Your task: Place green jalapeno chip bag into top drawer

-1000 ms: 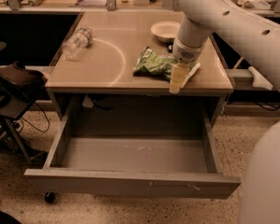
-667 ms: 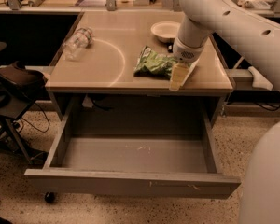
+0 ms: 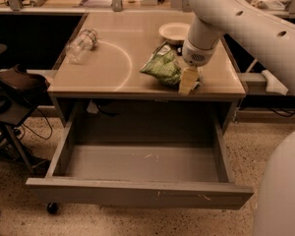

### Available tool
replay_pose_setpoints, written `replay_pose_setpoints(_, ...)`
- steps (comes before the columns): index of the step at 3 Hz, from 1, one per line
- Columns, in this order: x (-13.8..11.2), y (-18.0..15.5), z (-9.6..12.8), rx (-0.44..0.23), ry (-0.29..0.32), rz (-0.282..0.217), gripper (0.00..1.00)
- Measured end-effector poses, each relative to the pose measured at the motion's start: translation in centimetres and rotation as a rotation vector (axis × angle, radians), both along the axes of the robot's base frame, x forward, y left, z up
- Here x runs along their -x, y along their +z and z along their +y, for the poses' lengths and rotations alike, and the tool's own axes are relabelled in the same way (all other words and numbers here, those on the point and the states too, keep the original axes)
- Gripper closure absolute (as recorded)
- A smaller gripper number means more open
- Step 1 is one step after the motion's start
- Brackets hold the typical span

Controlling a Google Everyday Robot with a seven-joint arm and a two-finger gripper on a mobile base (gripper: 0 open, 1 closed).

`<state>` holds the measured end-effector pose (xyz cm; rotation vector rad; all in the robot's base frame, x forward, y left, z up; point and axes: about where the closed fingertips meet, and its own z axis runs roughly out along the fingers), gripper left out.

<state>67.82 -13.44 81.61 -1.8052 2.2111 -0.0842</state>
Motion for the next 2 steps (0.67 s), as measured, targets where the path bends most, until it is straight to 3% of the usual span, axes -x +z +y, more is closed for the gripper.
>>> replay_pose_setpoints(1,0.0,0.1,0.0,0.000,0.000,0.000,1.00)
replay_pose_setpoints(2,2.8,0.1,-0.3,0.007,-0.026,0.012,1.00)
